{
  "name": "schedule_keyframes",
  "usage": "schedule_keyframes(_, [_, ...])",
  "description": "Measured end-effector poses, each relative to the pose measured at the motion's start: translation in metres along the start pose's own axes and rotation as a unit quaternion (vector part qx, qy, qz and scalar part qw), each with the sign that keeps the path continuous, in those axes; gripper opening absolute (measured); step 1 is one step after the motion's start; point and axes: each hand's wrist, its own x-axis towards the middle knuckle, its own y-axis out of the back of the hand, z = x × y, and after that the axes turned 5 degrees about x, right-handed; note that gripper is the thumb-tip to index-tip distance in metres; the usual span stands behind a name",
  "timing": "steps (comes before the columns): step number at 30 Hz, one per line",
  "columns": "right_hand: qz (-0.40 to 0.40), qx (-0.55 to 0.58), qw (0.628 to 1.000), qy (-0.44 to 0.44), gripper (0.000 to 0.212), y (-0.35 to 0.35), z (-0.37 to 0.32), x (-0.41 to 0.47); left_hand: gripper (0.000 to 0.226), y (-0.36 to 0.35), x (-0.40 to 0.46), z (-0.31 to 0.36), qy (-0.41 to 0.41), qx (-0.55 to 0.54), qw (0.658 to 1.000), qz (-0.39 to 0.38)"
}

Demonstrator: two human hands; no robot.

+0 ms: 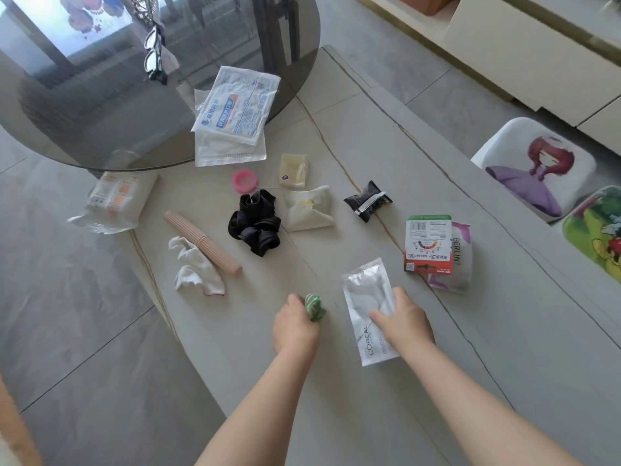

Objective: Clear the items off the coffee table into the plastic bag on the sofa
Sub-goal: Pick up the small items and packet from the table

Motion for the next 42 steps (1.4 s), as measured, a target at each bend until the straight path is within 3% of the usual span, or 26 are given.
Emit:
schedule_keyframes(3, [-0.037, 0.072, 0.997, 0.018, 0.027, 0.005, -0.002, -0.025, 0.019, 0.005, -0.033, -0.019, 0.037, -0.155, 0.986, -0.057])
schedule_keyframes(6, [-0.072, 0.153, 0.984, 0.056, 0.021, 0.011, -0.012, -0.058, 0.017, 0.024, -0.069, -0.033, 0.076, -0.339, 0.934, -0.081])
schedule_keyframes(10, [-0.137, 0.189, 0.964, 0.127, 0.029, 0.018, -0.03, -0.108, 0.035, 0.053, -0.108, -0.052, 0.101, -0.446, 0.887, -0.06])
schedule_keyframes(17, [-0.213, 0.169, 0.943, 0.194, 0.052, 0.01, -0.048, -0.206, 0.014, 0.1, -0.207, -0.117, 0.119, -0.56, 0.82, 0.022])
schedule_keyframes(25, [-0.344, 0.106, 0.909, 0.21, 0.036, -0.032, -0.059, -0.337, 0.017, 0.134, -0.338, -0.234, 0.202, -0.677, 0.698, 0.121])
schedule_keyframes(29, [-0.377, 0.045, 0.893, 0.241, 0.024, -0.067, -0.062, -0.398, 0.017, 0.126, -0.397, -0.291, 0.226, -0.692, 0.664, 0.168])
schedule_keyframes(42, [-0.483, -0.109, 0.813, 0.307, 0.035, -0.186, -0.012, -0.624, 0.023, 0.039, -0.611, -0.474, 0.302, -0.745, 0.528, 0.274])
